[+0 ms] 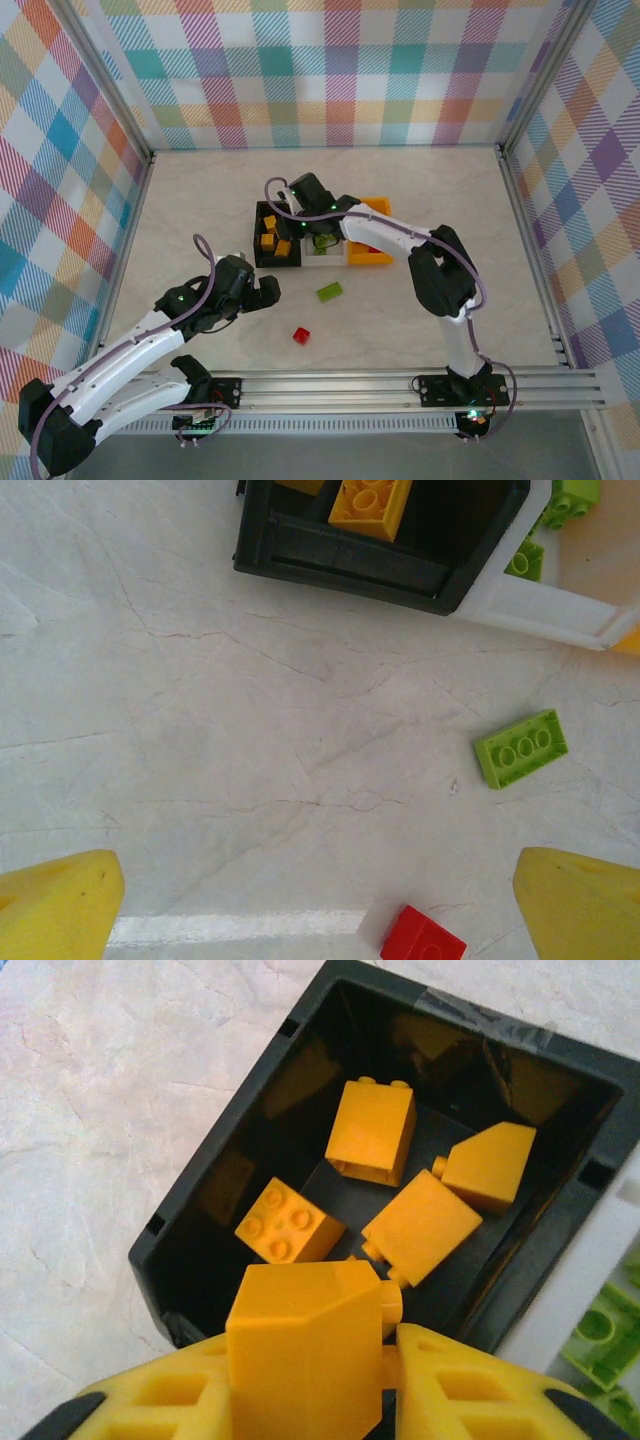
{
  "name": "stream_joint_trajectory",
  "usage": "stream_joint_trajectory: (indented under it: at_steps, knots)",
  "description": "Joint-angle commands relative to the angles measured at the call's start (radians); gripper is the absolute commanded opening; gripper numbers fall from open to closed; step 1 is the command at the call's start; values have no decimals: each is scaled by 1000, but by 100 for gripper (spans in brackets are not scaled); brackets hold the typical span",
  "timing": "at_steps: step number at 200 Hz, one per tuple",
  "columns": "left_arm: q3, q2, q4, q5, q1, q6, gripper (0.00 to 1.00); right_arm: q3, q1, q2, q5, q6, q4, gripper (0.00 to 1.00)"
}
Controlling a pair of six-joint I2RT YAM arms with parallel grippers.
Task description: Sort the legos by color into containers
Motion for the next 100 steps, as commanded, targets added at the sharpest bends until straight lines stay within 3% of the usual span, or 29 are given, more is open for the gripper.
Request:
stream_joint_trajectory:
  at_steps: [1,27,65,100]
  knots:
    - [-12,1,-11,24,12,2,100,67,-3,8,-42,-17,-29,49]
    - [-6,9,-8,29,11,11,100,60,-5,-15,-38,-6,-16,62]
    - [16,44,11,52,12,29,100,-28,-6,-99,-4,10,16,67]
    - [45,136,74,97,4,52,100,-235,-9,-257,61,58,73,71]
